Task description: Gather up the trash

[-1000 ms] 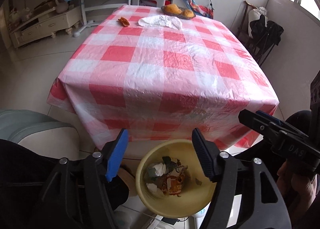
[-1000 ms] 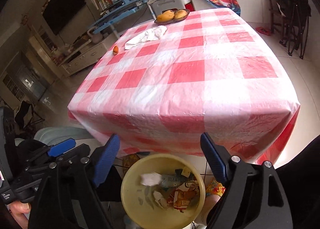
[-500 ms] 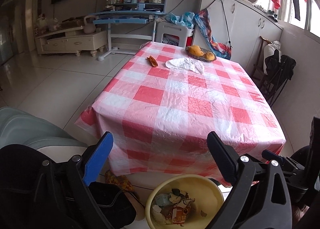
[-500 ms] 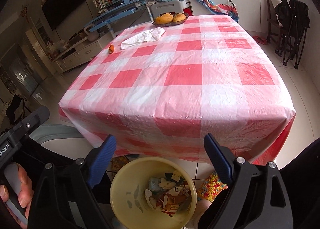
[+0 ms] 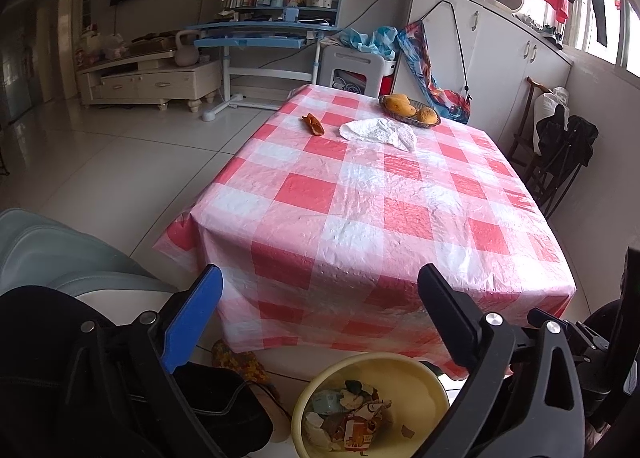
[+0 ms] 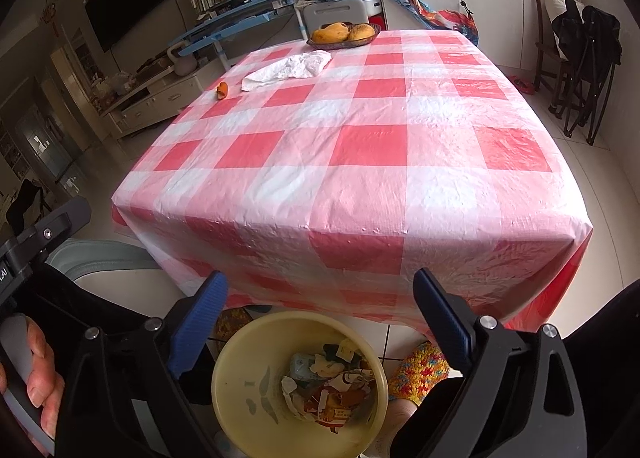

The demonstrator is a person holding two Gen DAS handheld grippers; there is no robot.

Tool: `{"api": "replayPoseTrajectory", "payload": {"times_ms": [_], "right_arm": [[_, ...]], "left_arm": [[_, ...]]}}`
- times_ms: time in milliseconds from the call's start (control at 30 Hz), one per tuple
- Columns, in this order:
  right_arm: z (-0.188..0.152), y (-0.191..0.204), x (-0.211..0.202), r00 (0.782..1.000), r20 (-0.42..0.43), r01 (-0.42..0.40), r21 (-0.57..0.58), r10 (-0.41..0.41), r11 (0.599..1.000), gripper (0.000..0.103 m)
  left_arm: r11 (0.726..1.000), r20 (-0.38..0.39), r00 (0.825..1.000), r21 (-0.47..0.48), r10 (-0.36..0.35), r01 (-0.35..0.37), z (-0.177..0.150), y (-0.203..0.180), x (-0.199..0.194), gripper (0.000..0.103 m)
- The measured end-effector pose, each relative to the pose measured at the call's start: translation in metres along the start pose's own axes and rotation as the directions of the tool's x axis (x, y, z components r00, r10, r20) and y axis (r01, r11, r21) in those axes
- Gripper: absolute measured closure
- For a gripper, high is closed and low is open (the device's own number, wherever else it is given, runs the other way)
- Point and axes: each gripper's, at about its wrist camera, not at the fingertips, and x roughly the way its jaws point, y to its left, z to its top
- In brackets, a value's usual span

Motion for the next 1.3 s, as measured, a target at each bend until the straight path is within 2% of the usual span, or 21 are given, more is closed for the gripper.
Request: {"api": "replayPoseTrajectory", "payload": {"times_ms": [1300], "right_arm": [[0.001, 0.013, 0.001, 1.000, 0.013, 0.028, -0.064, -0.028, 0.998, 0.013]], "left_arm": [[0.997, 0.019, 0.999, -0.067, 0.033, -0.031, 0.004, 0.010, 0.004, 0.008]]}}
